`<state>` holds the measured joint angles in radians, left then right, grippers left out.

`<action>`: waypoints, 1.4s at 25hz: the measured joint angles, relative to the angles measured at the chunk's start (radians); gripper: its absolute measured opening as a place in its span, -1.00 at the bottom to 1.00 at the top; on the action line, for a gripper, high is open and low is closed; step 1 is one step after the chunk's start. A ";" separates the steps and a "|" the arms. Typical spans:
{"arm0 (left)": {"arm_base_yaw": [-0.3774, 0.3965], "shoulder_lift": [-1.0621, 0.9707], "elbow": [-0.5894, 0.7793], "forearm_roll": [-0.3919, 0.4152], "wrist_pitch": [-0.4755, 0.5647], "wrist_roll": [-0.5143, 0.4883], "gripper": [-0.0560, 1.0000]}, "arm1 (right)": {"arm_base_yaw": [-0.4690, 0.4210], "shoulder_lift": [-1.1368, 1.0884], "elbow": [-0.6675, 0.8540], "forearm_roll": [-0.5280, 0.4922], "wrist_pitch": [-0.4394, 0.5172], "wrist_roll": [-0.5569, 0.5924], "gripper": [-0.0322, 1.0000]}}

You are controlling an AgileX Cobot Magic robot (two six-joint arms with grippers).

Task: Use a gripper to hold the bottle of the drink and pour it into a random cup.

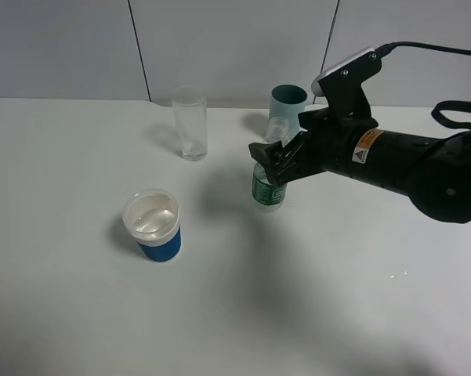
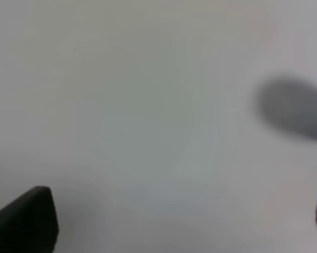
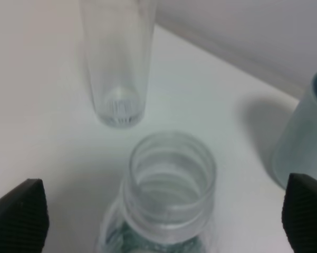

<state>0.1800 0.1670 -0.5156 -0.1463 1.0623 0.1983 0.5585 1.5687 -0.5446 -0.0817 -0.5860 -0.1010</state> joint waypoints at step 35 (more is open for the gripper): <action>0.000 0.000 0.000 0.000 0.000 0.000 0.99 | -0.573 -0.555 0.001 -0.080 0.494 0.064 0.75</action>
<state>0.1800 0.1670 -0.5156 -0.1463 1.0623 0.1983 -0.0146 1.0142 -0.5437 -0.1621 -0.0916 -0.0374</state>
